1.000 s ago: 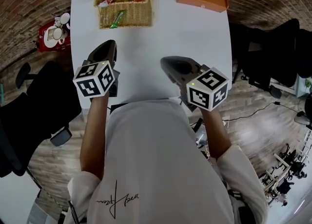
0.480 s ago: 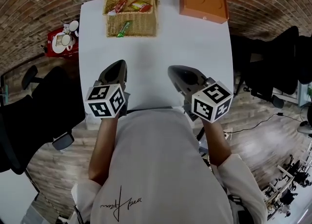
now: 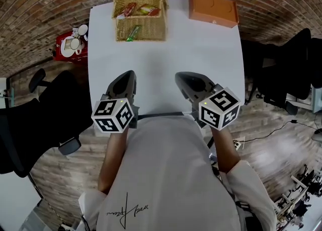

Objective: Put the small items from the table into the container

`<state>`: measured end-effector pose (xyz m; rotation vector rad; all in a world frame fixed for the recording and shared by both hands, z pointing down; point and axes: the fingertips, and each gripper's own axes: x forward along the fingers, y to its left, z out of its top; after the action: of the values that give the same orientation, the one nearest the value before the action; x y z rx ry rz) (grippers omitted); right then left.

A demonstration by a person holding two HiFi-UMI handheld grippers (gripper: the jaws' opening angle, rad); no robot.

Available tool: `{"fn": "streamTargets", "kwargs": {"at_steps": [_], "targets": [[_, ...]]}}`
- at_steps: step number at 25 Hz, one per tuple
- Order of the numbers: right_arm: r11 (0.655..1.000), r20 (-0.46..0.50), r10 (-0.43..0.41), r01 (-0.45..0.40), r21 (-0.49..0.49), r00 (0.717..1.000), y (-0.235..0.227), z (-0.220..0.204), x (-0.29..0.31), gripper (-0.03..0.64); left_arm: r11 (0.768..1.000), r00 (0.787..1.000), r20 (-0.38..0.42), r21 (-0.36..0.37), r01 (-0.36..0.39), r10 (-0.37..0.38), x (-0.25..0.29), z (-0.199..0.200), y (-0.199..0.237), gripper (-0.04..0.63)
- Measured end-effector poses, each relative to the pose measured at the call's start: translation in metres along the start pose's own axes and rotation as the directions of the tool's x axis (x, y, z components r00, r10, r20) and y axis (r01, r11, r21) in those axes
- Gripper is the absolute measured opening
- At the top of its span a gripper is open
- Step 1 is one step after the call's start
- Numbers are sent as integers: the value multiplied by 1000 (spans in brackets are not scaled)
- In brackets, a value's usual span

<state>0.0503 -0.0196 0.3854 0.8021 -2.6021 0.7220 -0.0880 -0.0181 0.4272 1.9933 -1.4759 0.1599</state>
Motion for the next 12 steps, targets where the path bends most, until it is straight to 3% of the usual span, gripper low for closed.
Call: {"fn": "streamTargets", "kwargs": {"at_steps": [12], "targets": [[998, -14, 28, -29, -56, 1000, -4, 7, -1, 20, 999, 999, 25, 32, 25, -26, -9, 7, -14, 9]]}}
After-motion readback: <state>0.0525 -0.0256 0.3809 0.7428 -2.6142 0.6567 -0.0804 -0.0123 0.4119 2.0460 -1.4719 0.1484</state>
